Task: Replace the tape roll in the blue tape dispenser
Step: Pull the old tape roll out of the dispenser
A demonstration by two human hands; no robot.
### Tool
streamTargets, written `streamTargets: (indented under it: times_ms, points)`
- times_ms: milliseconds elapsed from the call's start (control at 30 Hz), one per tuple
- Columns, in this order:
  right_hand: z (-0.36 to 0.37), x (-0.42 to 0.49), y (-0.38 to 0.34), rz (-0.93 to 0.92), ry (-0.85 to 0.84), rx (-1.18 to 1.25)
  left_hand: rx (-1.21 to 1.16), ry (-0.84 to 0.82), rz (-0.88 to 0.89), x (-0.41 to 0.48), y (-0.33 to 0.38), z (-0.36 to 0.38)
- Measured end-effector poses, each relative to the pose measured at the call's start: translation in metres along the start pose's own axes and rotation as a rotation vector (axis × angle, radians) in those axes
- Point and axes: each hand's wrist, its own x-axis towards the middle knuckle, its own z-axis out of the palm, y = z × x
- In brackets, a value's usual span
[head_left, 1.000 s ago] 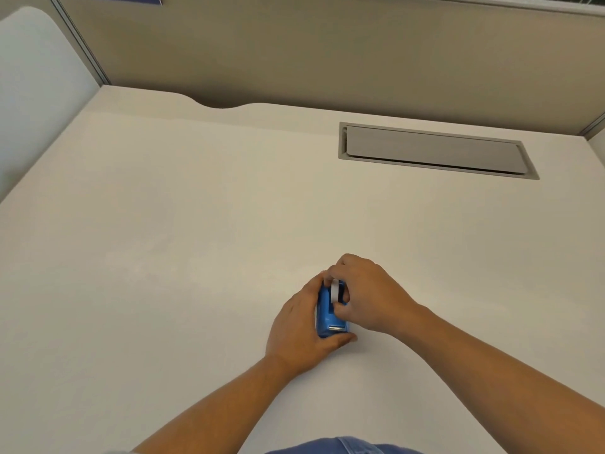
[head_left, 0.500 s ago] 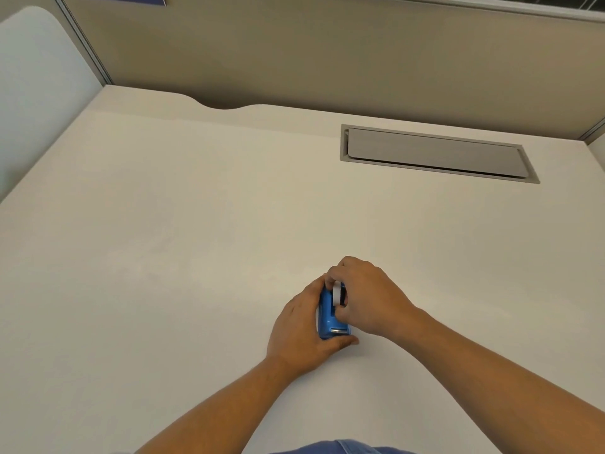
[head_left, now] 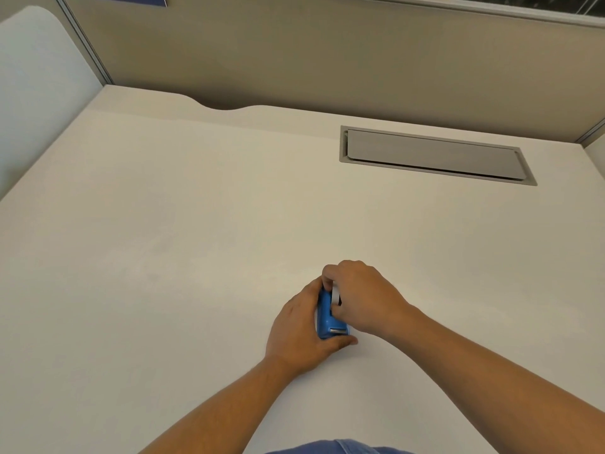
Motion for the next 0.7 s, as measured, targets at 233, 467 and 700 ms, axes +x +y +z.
streamTargets:
  times_ms: [233, 467, 700]
  points:
    - [-0.01, -0.005, -0.003, 0.018, 0.055, 0.108, 0.005, 0.004, -0.024, 0.002, 0.001, 0.0]
    - [-0.016, -0.009, -0.003, -0.004, 0.088, 0.116, -0.004, -0.014, -0.054, 0.0, 0.002, -0.002]
    - [-0.012, -0.029, 0.004, 0.022, 0.093, 0.12, -0.119, -0.121, -0.068, -0.002, 0.005, -0.011]
